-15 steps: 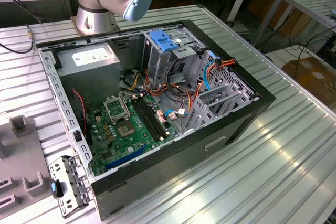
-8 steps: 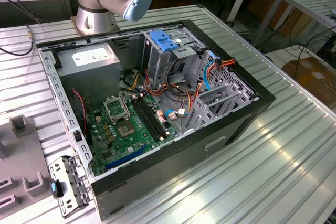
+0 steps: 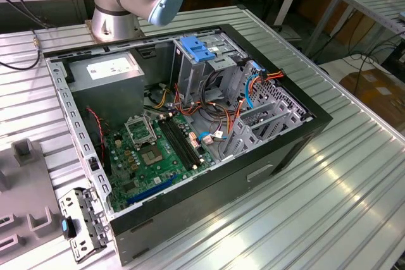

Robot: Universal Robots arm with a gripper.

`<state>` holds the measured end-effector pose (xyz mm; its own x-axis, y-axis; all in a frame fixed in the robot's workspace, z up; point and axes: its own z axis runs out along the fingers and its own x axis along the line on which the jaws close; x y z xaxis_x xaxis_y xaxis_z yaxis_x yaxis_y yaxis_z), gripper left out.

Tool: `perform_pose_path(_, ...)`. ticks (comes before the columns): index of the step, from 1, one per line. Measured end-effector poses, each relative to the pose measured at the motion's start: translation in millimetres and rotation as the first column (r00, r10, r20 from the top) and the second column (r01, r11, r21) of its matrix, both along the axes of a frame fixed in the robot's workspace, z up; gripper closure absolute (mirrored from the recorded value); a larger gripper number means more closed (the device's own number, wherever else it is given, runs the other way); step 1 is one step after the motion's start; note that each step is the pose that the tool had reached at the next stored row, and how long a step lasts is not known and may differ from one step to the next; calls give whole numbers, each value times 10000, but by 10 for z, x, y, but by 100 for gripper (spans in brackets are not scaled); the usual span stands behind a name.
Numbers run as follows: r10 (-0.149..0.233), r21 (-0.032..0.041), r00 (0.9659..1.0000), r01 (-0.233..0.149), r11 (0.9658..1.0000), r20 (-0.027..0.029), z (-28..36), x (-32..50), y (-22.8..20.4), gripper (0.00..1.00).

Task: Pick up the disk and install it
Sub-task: 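Pick up the disk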

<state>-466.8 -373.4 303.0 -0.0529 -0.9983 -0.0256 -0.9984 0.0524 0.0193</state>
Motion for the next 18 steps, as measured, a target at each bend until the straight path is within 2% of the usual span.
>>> perform_pose_path(5,-2,47,10000,2,10000,0,-62,-1,6,52)
perform_pose_path(18,0,47,10000,0,10000,-1,-70,0,6,52)
